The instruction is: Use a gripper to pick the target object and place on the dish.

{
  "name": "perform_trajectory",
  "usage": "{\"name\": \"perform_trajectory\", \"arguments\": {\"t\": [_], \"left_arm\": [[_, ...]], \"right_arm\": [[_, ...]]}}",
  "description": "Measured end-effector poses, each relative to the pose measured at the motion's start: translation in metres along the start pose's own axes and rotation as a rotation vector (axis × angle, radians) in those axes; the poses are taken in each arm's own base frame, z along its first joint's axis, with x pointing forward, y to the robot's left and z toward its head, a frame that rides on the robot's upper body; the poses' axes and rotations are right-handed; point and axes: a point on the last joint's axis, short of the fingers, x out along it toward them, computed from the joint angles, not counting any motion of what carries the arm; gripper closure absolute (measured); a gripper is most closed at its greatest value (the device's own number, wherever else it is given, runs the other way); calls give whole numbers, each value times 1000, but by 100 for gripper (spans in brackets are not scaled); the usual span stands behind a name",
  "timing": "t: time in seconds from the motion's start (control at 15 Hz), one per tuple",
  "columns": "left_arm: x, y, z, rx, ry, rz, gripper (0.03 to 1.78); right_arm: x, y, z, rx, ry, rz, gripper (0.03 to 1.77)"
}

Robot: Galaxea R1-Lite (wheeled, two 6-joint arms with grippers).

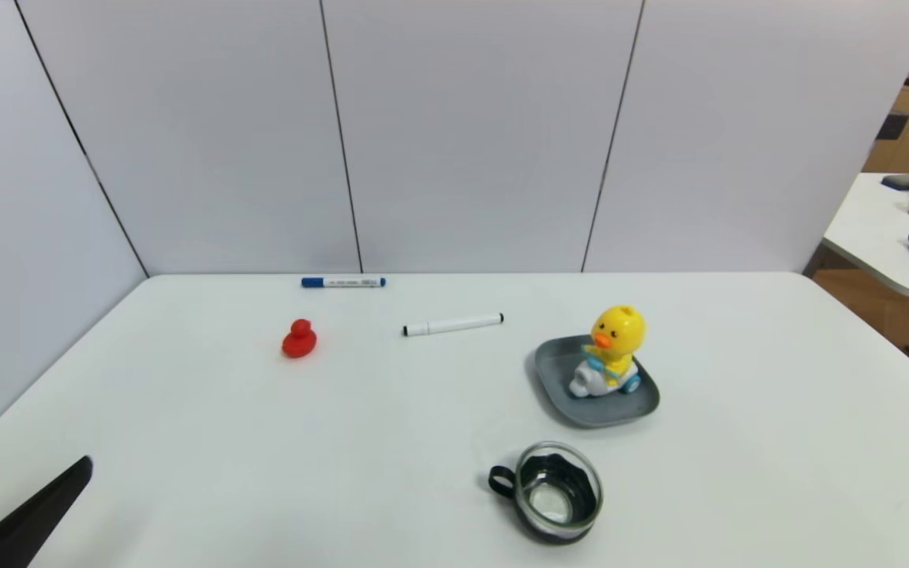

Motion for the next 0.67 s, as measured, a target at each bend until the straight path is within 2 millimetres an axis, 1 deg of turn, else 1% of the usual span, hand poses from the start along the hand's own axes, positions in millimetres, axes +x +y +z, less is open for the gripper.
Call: {"name": "perform_trajectory", "arguments": {"t": [0.07,0.2,0.4,0.53,0.67], "left_arm": [[-13,0,-8,-1,7,27,13],[-28,-2,-25,-11,44,102,12],[-41,-6,-48,-18,32,186,12],[-50,-11,-69,-29,24,204,12],[-55,-14,-89,-48,72,199,12]], "right_arm": [[0,0,0,0,0,0,9],[0,0,0,0,0,0,9],[0,0,0,0,0,0,9],[0,0,0,0,0,0,9],[0,0,0,-1,0,0,9]]}}
